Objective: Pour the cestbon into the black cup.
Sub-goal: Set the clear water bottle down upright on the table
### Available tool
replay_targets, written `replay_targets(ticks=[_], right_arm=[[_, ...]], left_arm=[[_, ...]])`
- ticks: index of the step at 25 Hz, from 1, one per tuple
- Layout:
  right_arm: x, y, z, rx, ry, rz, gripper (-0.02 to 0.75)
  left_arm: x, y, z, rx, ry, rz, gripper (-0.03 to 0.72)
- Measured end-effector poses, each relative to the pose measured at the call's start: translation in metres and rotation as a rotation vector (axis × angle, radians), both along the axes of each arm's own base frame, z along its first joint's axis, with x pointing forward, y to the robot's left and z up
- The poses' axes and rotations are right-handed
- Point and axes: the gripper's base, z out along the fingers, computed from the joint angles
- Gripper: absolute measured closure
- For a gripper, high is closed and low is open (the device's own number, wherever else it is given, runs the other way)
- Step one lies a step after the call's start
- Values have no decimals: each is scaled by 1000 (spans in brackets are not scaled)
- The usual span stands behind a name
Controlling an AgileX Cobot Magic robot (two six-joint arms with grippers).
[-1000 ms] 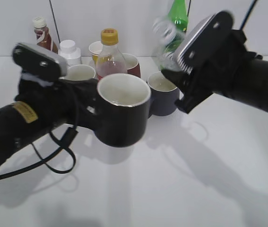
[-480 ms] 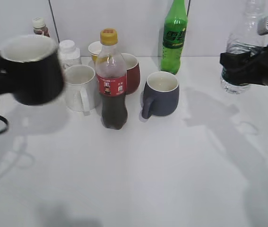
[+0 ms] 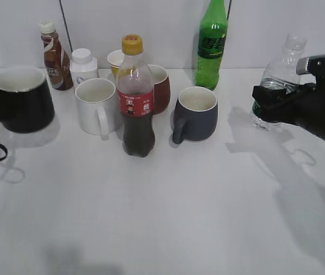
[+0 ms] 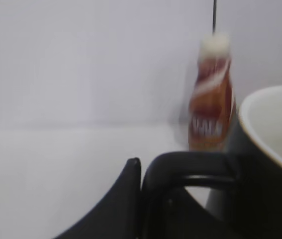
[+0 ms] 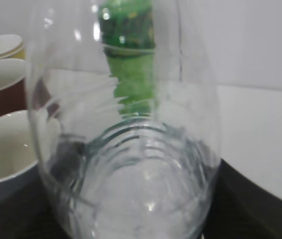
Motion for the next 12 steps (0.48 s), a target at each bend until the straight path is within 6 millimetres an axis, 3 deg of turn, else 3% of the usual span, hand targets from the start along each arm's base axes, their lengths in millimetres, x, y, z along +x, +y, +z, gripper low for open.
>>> replay_targets(ticks=[4,8,12], right_arm=[[6,0,-14,15,8,-9,263],[15,2,-20,20,1,-9,263],[20,2,-23,23,-3,-9,263]], left_arm=[[24,-3,-31,15,64,-33,645],[47,-6,-42,18,46,-46,645],[56,-7,-53,16,49,-46,645]])
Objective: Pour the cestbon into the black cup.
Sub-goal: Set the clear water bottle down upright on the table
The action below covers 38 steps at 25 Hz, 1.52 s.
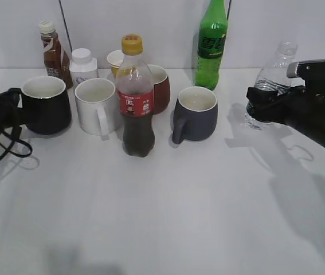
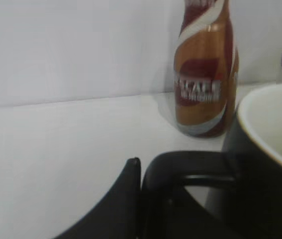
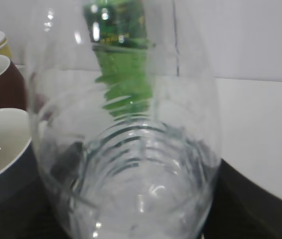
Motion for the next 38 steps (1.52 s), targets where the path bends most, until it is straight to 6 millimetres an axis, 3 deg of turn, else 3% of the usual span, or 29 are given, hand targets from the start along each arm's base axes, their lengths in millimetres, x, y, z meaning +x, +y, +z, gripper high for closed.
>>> replay_targets(ticks=[10,16,28,38], right_arm=[[3,1,-17,0,30,1,263],[4,1,-17,1,26,1,263],[3,1,-18,-39,31,17,263],[1,3,-32,-50,58,41,263]], left_arm=[[-5,1,-10,-5,19,8,641],[-20,3,-17,-6,56,19,570],[-30,4,-17,-6,70,20,457],[-55,6,-22,-2,141,21,447]])
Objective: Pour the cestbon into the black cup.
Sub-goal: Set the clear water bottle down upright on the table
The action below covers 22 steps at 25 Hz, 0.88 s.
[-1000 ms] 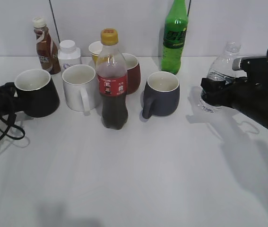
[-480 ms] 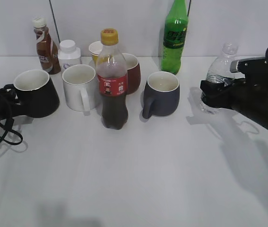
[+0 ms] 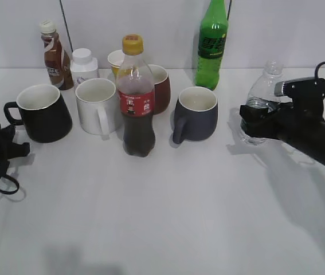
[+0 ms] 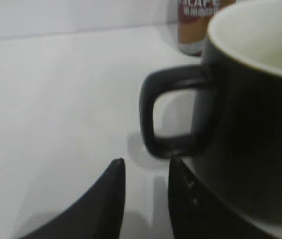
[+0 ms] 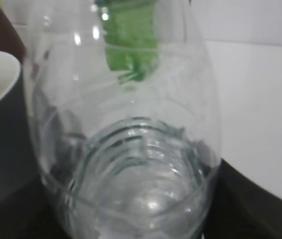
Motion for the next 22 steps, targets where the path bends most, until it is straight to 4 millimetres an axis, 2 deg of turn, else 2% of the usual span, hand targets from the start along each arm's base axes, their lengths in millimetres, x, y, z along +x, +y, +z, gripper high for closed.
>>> replay_targets(ticks=[7,12,14,18,22], right_arm=[[-1,4,-4,6,-22,48,261],[-1,4,-4,8,-24,44,103],[-1,3,-1,10,-31,38,80],[2,3,23,14,-99,30,71],[3,2,70,-4,-180,18,72]], left_arm=[[-19,3,7,2,26,19,447],[-26,4,15,0,14,21,447],[-26,4,21,-2,-2,21,447],[-25,4,39,-8,-66,22,447],[-25,3,68,-24,-102,20,447]])
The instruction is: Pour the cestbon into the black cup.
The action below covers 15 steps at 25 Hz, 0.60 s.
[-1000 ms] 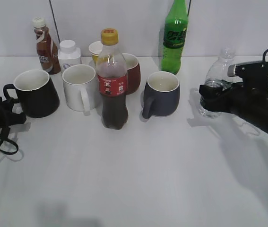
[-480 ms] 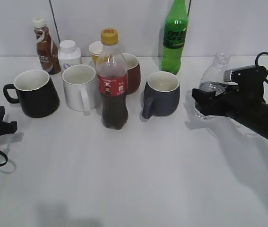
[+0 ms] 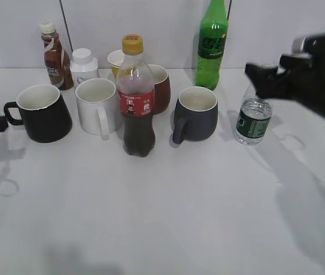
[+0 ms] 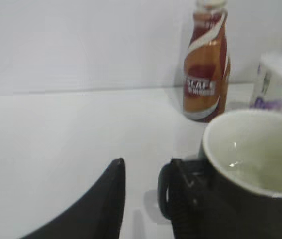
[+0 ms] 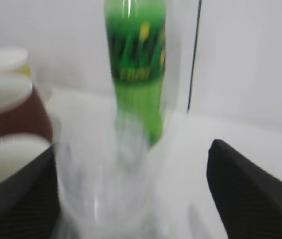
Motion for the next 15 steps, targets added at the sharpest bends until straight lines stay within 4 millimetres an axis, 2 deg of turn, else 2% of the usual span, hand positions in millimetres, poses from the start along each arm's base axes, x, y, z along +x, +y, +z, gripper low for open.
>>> replay_targets(ticks=[4,7,12,15], right_arm=[[-11,-3,55,-37,-54,-13,72],[-29,-6,93,-66,-52,-18,72],[-71,-15,147,-97,-20,-62,74],[-103,-19,168,-133,41,-129,78]], left_arm=[[-12,-1,36,-32,64,-13,421],[-31,-2,66,-57,129,-31,347],[-82,-2,115,-86,178,-75,219],[-122,-2,141,-88,179,-108,188]])
